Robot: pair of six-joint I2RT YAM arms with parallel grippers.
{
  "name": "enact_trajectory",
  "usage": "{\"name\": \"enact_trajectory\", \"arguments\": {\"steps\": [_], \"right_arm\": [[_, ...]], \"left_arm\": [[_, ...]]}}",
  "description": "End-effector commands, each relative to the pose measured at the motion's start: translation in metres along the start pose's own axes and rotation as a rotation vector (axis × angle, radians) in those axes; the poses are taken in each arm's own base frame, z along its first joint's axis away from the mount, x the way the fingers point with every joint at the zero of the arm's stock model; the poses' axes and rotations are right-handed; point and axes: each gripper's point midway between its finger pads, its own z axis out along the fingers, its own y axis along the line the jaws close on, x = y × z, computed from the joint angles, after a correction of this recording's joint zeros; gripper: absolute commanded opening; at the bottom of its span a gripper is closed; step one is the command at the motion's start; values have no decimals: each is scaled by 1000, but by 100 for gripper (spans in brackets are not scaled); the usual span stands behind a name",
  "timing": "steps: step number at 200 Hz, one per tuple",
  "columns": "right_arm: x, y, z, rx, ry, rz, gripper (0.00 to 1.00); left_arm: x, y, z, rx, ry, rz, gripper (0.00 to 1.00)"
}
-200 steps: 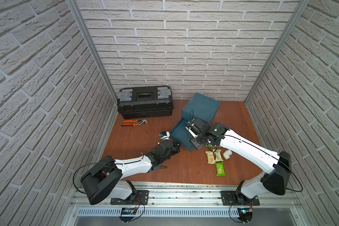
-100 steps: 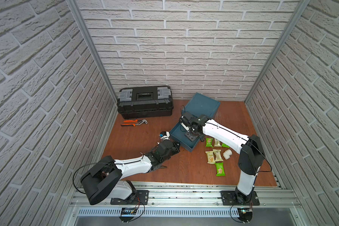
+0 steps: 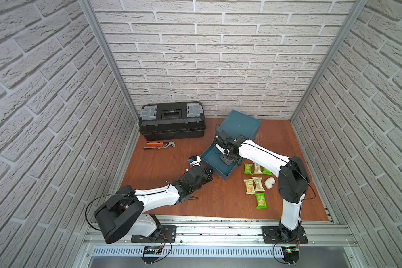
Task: Take the cookies out of the drawer
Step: Pick up the cookie from the drawer.
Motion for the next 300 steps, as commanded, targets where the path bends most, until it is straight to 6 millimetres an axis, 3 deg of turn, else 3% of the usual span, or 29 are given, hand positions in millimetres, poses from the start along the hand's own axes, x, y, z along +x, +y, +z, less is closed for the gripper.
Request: {"name": "enact_trajectory", "arguments": {"steps": [1,81,144,191,241,286,289,300], "right_arm": [[-5,1,7,-11,-9,2,59],[9,22,8,-109,26,5,46],[0,52,-19,-237,-28,-3,45],[-11,37,-39,-235,-63,-44,56],[4,34,-24,-205,26,-143,68],[2,29,-19,-206,46,-153,71],[3,33,-10,-212,70,-159,71],[3,33,-6,-214,82,-161,71]], "left_arm": [[-11,-5,-5,26,-46,-3,0],[-11,-4,-4,24,-45,-4,0],[-12,-5,-3,25,-46,-5,0],[-12,-6,-2,29,-44,-4,0],[-12,-6,-3,28,-42,-3,0],[-13,-6,-3,27,-42,-4,0],[-13,-6,-3,28,-43,-4,0],[-13,-6,-3,28,-43,-4,0]]}}
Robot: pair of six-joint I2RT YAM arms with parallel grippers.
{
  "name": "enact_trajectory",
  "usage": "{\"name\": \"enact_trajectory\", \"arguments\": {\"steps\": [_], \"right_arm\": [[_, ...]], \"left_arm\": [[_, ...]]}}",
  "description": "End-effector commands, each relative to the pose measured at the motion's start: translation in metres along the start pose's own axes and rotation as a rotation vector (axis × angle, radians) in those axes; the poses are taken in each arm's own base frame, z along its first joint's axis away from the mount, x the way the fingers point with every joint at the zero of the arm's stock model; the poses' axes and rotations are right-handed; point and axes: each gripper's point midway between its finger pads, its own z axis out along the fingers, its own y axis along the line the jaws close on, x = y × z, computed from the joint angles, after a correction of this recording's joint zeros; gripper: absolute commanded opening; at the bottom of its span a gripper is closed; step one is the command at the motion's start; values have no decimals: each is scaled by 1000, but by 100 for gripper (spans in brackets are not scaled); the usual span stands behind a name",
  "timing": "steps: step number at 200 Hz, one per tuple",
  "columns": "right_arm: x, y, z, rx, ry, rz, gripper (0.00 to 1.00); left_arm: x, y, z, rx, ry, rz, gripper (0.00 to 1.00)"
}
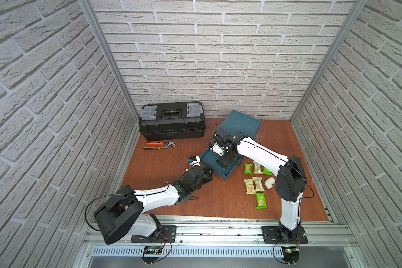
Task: Take the cookies out of the drawer
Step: Pick up the cookie from the drawer.
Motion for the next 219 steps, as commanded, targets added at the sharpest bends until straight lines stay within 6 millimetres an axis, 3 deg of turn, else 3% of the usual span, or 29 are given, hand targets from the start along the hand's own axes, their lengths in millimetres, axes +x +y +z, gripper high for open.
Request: {"name": "enact_trajectory", "arguments": {"steps": [1,48,139,184,219], "right_arm": [[1,-2,9,-5,39,-22,71],[-2,-5,20,-6,62,-18,70],[4,-11,31,26,110,-22,55],[2,-15,22,50,91,-19,46],[-3,-18,0,84,48,-21,43]], "left_arm": [[-12,-8,-3,33,-43,-3,0],[-12,-9,-2,34,-43,-1,0],[-13,-9,-2,34,-42,-2,0],[-13,-9,-1,33,-42,-2,0],[-14,-10,-1,33,-42,-3,0]]}}
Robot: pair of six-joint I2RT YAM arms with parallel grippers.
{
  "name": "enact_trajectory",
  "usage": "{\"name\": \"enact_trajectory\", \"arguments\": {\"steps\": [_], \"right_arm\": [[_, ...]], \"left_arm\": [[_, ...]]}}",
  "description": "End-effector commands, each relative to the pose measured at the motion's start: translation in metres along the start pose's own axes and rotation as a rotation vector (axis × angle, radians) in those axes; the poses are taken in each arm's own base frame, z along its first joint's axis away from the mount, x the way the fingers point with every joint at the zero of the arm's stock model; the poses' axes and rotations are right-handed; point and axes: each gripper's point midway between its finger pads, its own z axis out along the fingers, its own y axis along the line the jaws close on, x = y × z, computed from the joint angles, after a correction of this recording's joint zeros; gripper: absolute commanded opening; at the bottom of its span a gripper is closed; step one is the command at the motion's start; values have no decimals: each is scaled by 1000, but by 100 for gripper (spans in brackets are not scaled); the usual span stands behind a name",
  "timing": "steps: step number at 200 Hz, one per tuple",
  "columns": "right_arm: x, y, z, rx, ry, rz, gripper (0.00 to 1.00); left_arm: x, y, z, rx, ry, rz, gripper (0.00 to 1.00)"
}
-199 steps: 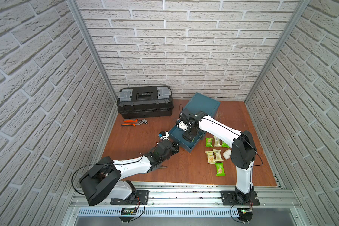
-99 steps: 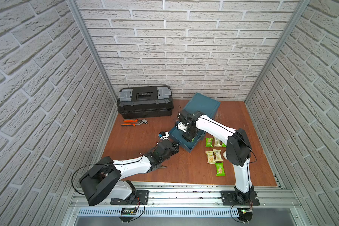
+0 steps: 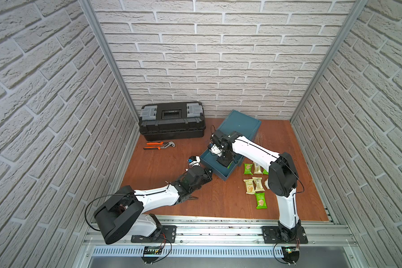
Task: Take the cookies out of the drawer
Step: Pick up the cookie from the drawer.
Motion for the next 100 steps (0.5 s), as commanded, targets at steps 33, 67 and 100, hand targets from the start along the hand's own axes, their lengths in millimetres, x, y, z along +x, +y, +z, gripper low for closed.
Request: {"name": "enact_trajectory", "arguments": {"steps": [33,67,100], "right_arm": [[-2,-12,-58,76,-124,43,41],[4,-7,-92,65,-212,99,41],[34,2,-115,64,-253,212,41]], "left_arm": [[-15,-11,-1,37,-49,-3,0],[-15,-12,-1,37,-50,-4,0],[-16,-13,-2,39,-54,-4,0]]}}
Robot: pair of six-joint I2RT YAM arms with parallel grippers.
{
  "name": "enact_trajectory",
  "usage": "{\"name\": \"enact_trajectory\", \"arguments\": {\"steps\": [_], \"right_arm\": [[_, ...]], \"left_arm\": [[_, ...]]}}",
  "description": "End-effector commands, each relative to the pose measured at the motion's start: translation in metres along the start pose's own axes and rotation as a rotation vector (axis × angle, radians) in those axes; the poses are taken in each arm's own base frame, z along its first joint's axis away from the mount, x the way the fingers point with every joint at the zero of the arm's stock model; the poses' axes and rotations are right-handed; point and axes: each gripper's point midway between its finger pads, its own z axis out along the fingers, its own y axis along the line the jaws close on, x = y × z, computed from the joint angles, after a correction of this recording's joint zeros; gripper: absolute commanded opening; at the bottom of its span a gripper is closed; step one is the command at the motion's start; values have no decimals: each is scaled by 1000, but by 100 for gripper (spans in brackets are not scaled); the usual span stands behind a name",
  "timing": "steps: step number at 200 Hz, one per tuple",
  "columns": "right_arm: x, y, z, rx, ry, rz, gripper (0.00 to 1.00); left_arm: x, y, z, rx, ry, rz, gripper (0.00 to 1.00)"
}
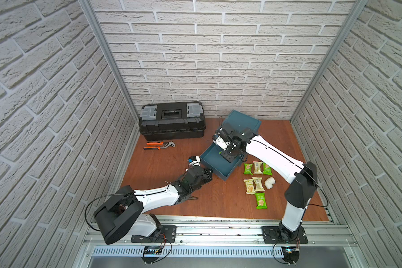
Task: Take the cookies out of the drawer
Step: Pick up the cookie from the drawer, then place the cookie at the center of the board.
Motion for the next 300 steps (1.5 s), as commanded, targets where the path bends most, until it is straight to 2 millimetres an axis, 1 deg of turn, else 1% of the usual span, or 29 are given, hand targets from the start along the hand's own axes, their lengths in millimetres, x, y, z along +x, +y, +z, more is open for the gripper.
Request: {"name": "enact_trajectory", "arguments": {"steps": [1,41,66,87,88,98,115,127,147,164,180,216,234,251,273,286,300], "right_arm": [[22,6,-22,5,-19,107,41],[71,24,-40,14,-59,323,40],[105,35,-41,1,-66,460,40],[134,47,-30,-28,-43,553,39],[138,49,-28,-29,-34,559,39],[153,55,-21,-45,-4,590,39],[181,67,-3,-67,68,631,39],[193,75,7,-90,97,651,39],[215,87,29,-104,171,663,40],[226,95,45,-107,225,672,39],[232,97,56,-95,253,674,39],[239,93,74,-63,296,682,37],[241,93,81,-62,309,685,40],[239,93,83,-66,306,684,47],[240,91,81,-63,299,686,58],[239,88,77,-59,284,690,62],[238,83,70,-49,262,694,63]], "left_arm": [[-16,-13,-2,38,-51,-3,0],[-16,-16,-1,42,-48,9,0],[-15,-16,1,44,-44,5,0],[-15,-16,2,44,-41,3,0],[-15,-16,2,44,-41,3,0],[-15,-16,2,45,-42,2,0],[-14,-16,4,44,-39,2,0],[-14,-17,4,46,-39,2,0],[-13,-19,5,48,-35,3,0],[-14,-20,6,49,-35,2,0],[-14,-21,6,50,-32,5,0],[-15,-22,7,43,-27,12,0],[-15,-22,7,43,-26,12,0],[-16,-22,7,41,-27,12,0],[-16,-23,7,41,-28,12,0],[-16,-22,7,39,-30,11,0],[-17,-22,7,39,-32,11,0]]}}
